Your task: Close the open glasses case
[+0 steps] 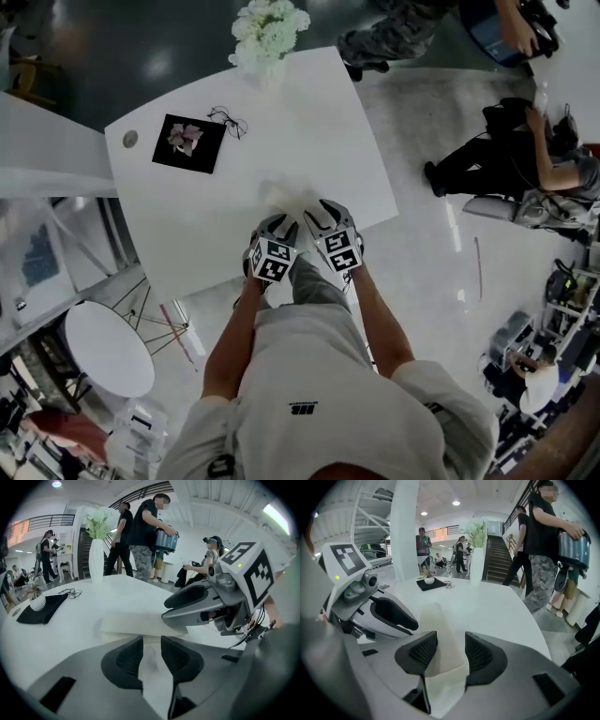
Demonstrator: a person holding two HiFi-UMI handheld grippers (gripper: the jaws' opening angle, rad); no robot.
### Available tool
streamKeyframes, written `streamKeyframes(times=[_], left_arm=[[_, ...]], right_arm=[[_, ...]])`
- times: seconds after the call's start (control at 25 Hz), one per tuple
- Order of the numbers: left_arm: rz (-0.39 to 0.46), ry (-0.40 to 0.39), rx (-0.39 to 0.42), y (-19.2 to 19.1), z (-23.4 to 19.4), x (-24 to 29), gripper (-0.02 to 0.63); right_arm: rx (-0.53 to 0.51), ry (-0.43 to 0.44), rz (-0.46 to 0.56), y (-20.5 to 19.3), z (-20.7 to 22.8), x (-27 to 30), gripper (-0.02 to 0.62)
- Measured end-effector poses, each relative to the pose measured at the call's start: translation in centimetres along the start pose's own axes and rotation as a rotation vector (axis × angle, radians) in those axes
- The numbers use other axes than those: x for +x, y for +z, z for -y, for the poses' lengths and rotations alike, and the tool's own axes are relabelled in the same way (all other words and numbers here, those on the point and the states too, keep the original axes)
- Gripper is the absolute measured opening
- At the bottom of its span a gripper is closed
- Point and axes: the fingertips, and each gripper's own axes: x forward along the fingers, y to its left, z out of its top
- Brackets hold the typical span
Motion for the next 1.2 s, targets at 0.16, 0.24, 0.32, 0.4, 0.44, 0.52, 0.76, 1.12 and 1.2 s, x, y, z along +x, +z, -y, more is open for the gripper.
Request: streamKeyframes(times=[0.16,0.24,0.32,0.4,0.44,0.52,0.76,1.12,1.2], left_arm=[[0.009,0.009,0.004,-0.3,-0.3,-1.0,0.132],[0.037,0.024,0.007,0.3,-1.0,-1.8,0.132],[0.070,0.044,0.011,1.0,-1.6,-3.1,0.132],[0.104,0.066,0.017,1.8,-2.0,-4.9,0.132],[0.122,0.077,0.024,2.3,-2.3,-5.7,0.132],[0.160,0.098,0.041,3.4,-2.9,-7.3,0.132],[0.257,0.127,0.091,6.1,-3.4,-11.5,0.132],[0.327,0.113,0.164,6.8,-2.1,-16.5,0.132],[0.342,0.110,0.178,7.0,-2.1,-17.5,0.132]], right_arm=[[-0.006,-0.043,0.037,0.8,0.3,-0.9,0.189],[0.003,-0.067,0.070,1.7,0.6,-1.5,0.189],[0.013,-0.085,0.102,2.6,0.7,-2.4,0.187],[0.018,-0.100,0.130,3.5,0.4,-3.9,0.187],[0.022,-0.108,0.147,4.0,0.3,-4.6,0.187],[0.029,-0.123,0.180,5.1,0.1,-5.9,0.186],[0.045,-0.166,0.261,7.6,-1.6,-9.8,0.178],[0.072,-0.213,0.326,8.8,-4.5,-13.5,0.172],[0.074,-0.226,0.337,9.2,-5.1,-14.1,0.170]])
